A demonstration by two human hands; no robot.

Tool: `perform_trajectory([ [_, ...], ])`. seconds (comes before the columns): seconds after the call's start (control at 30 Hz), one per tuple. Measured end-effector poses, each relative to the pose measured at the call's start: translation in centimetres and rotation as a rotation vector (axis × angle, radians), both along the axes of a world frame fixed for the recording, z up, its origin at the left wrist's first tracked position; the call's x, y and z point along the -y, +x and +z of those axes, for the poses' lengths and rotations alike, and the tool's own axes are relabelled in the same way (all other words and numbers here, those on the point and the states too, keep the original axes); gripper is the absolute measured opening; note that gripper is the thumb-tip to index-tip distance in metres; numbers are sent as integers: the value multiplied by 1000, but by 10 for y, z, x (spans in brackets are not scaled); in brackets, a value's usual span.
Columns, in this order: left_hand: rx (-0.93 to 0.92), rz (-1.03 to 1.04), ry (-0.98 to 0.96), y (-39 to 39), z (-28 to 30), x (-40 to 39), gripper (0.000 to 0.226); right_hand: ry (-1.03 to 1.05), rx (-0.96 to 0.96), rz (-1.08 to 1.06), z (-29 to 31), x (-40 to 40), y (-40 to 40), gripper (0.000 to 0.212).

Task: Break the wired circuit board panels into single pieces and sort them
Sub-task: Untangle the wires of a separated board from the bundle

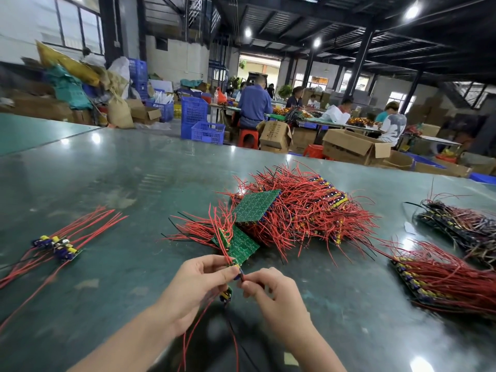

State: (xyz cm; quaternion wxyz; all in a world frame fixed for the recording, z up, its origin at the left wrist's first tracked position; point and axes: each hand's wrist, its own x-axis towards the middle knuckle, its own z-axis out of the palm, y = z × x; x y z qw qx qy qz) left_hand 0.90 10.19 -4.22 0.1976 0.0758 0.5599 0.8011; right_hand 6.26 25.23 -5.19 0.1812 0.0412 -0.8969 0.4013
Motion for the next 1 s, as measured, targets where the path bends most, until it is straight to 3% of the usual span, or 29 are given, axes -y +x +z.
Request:
perform_trajectory([
  [0.17, -219, 102, -124, 8, -5, -5, 21, 18, -32, -59, -2, 2, 0, 14],
  [0.3, -250, 142, -143, 8, -8, -8, 17, 44, -75, -82, -4, 4, -2, 14],
  [0.57, -82, 123, -29, 5, -4, -4, 16, -1, -47, -35, -3, 1, -1, 14],
  [0.73, -7, 101, 18, 4, 1, -4, 18, -107, 22, -40, -2, 3, -1, 33],
  [0.83, 27, 133, 17, 0, 0, -1, 12, -131, 100, -30, -3, 4, -1, 34],
  [1.0, -14, 110, 4, 3, 0, 0, 28, -181, 156, -54, -5, 1, -2, 30],
])
